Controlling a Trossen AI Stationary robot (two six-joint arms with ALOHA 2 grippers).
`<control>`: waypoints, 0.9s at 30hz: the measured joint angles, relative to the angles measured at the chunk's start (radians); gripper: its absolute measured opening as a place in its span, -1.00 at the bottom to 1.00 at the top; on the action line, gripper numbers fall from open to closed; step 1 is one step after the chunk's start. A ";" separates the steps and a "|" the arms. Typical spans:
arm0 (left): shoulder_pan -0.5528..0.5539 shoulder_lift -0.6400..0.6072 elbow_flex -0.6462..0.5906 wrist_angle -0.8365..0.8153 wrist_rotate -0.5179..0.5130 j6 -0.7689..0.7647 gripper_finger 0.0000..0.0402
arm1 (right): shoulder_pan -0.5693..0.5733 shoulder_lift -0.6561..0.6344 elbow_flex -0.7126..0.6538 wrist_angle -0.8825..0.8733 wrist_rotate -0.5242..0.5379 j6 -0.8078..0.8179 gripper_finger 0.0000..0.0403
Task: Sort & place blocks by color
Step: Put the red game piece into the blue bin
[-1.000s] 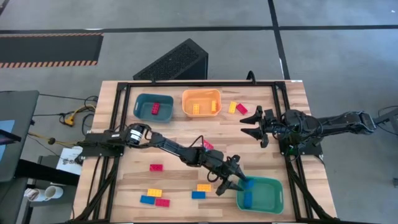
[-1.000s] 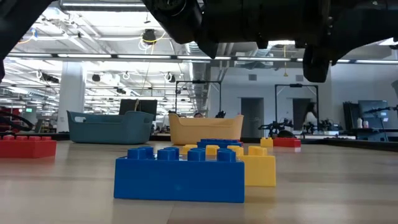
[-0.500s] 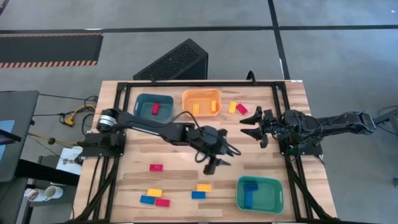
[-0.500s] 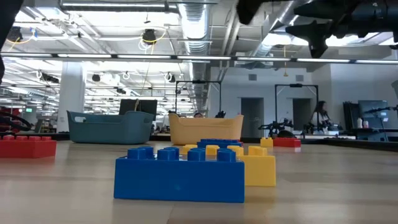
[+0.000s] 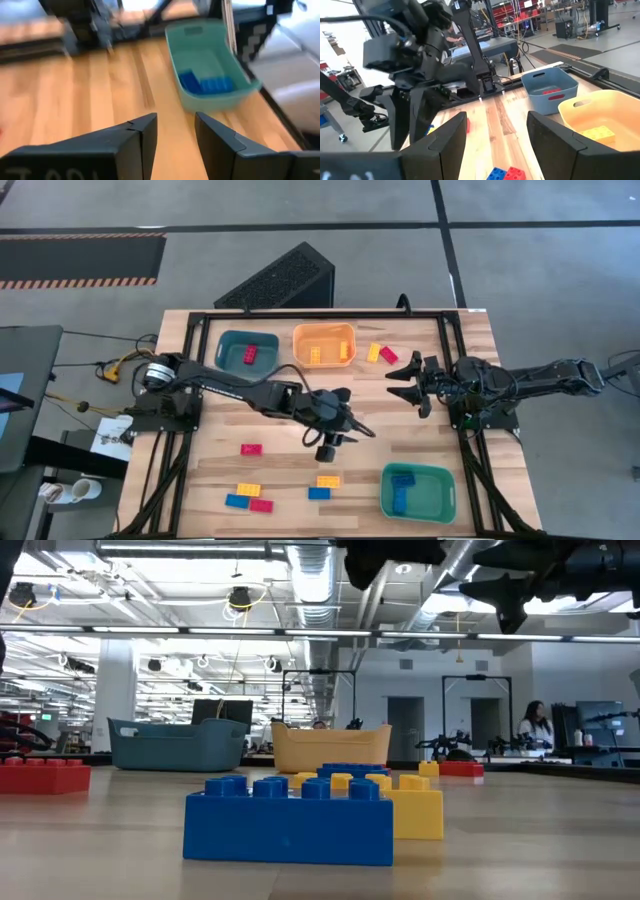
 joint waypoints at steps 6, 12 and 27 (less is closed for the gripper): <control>0.031 -0.160 -0.311 0.305 -0.003 -0.093 -0.43 | 0.000 0.007 0.000 0.002 0.001 0.004 0.14; 0.055 -0.332 -0.640 0.745 -0.067 -0.148 -0.43 | 0.000 0.045 0.002 0.019 0.064 0.003 0.14; 0.117 -0.508 -1.067 1.140 -0.126 -0.210 -0.43 | -0.007 0.177 0.001 0.109 0.080 0.028 0.14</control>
